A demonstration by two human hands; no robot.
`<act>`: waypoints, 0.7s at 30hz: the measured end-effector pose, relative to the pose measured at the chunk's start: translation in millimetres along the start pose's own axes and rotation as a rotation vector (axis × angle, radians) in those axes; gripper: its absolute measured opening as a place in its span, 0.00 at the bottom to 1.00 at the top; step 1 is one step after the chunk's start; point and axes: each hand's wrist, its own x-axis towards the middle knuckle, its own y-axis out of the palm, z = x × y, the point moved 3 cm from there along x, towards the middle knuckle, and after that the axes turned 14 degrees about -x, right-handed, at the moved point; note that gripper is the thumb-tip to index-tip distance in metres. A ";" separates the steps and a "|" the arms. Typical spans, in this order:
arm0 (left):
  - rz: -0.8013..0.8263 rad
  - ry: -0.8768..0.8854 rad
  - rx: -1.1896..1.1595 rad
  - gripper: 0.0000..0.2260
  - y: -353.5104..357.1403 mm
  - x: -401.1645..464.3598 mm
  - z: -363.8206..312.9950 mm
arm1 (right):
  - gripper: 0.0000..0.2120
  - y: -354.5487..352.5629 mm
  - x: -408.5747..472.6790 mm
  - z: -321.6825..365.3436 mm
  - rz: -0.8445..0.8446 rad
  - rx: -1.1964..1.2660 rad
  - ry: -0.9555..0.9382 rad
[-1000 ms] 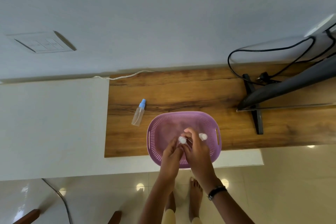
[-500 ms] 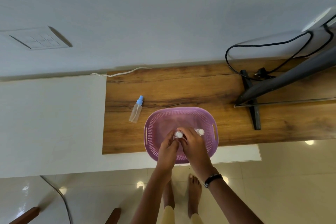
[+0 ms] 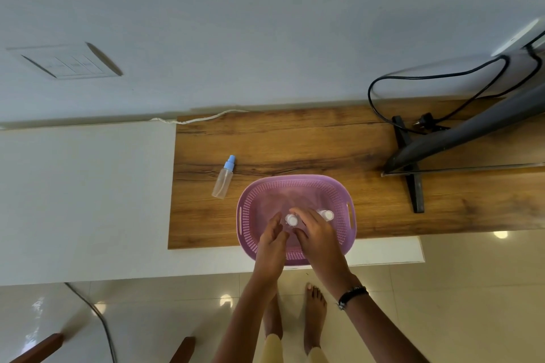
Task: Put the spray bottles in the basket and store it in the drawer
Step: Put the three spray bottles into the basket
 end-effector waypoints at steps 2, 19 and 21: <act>0.001 0.019 -0.005 0.15 -0.1 -2.1 -2.4 | 0.17 -7.0 0.5 3.7 -0.012 0.018 -0.001; -0.037 0.212 -0.065 0.19 -49.7 30.2 -82.5 | 0.20 -56.8 95.1 59.1 0.023 0.110 -0.093; -0.081 0.215 -0.092 0.19 -60.5 39.4 -85.3 | 0.19 -45.5 112.8 61.6 0.046 0.134 -0.070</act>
